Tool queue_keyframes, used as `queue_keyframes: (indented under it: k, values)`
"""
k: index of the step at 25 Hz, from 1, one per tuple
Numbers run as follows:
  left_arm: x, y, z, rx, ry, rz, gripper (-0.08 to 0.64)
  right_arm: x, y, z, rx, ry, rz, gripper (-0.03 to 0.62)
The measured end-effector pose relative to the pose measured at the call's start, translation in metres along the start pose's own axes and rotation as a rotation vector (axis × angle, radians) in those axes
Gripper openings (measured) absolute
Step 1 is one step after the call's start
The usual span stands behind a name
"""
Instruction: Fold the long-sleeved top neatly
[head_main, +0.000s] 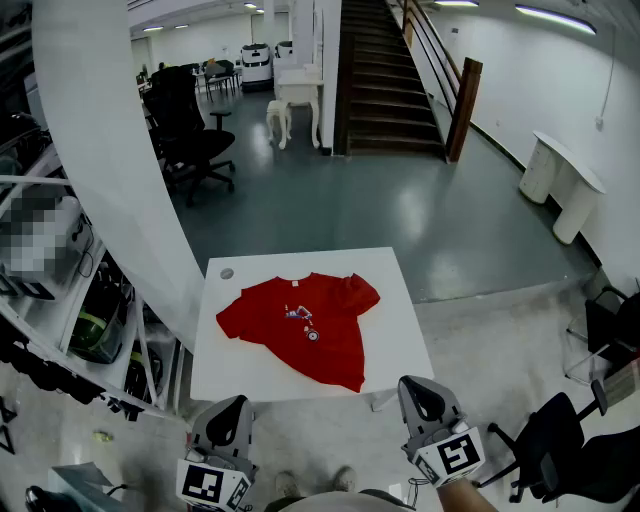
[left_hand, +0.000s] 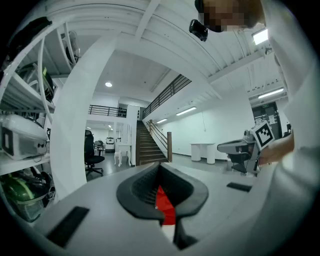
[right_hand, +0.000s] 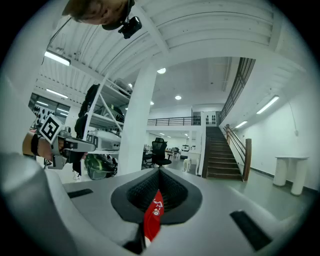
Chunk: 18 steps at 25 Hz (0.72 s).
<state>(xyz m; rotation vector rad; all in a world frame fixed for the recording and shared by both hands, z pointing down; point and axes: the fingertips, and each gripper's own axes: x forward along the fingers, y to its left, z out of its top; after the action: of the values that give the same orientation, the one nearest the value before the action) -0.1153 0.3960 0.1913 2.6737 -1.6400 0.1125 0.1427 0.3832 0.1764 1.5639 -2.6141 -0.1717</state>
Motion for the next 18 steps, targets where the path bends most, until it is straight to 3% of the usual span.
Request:
queue_keyframes:
  k: [4,9,18]
  values:
    - [-0.0101,-0.0015,-0.0064,0.000,0.070,0.005,0.008,-0.0049,0.0040,-0.0009,0.004,0.009,-0.006,0.011]
    - [-0.0120,0.0021,-0.0011,-0.008,0.000,0.013,0.008,-0.0027,0.0094,0.0005,-0.002,0.006,0.006,0.011]
    - [-0.0119,0.0056,-0.0018,-0.015,-0.005,0.035,0.009,-0.0036,0.0012,0.0061,0.003,-0.021,-0.010,0.014]
